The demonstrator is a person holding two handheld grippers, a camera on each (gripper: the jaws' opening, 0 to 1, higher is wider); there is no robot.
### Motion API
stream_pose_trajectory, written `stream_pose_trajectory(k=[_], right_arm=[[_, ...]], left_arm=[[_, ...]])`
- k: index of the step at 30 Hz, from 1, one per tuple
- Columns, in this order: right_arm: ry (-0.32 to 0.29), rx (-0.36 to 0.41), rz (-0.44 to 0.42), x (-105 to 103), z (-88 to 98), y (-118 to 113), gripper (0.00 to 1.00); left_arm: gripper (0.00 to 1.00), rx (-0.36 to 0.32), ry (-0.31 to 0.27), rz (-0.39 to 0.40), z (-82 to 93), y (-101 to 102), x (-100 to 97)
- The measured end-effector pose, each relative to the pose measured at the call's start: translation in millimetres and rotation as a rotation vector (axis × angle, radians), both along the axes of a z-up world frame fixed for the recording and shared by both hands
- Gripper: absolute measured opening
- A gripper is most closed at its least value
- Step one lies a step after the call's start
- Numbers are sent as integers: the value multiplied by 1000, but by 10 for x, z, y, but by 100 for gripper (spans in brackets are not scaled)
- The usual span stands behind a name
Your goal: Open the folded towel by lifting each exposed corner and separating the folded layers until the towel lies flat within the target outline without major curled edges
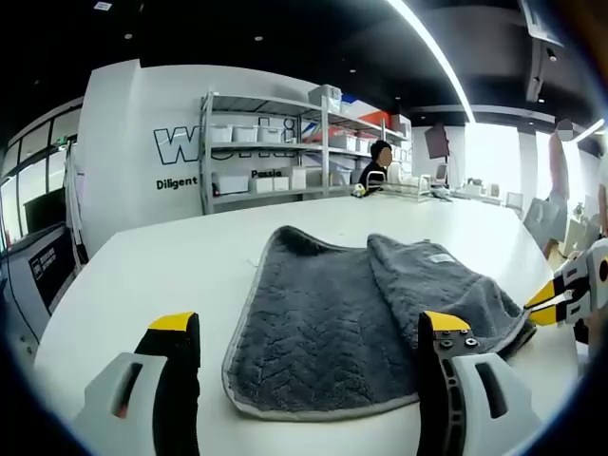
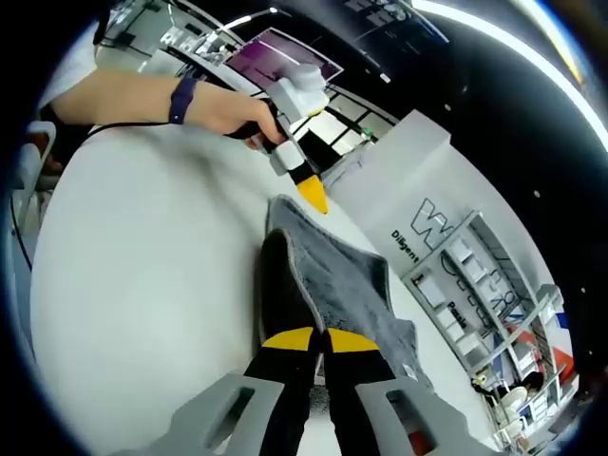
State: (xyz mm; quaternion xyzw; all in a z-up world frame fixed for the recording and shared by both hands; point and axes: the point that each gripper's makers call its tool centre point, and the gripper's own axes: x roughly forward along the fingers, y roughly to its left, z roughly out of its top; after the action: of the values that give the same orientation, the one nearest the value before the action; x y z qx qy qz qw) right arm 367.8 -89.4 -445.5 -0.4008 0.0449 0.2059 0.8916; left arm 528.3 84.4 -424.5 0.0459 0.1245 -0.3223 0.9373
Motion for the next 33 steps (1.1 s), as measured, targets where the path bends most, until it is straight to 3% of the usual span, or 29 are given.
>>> stream_pose_trajectory(k=[12,25,33], right_arm=[[-55,29,-105,5,146,-334,0],[-187,70,-192,-44,504,-609,0],[-218,76,-232,-84,567,-740,0]], left_arm=[[94,0,0,1,-1,-1,-12],[94,2,4,4,-13,6,-13],[93,3,5,5,-17,8,-6]])
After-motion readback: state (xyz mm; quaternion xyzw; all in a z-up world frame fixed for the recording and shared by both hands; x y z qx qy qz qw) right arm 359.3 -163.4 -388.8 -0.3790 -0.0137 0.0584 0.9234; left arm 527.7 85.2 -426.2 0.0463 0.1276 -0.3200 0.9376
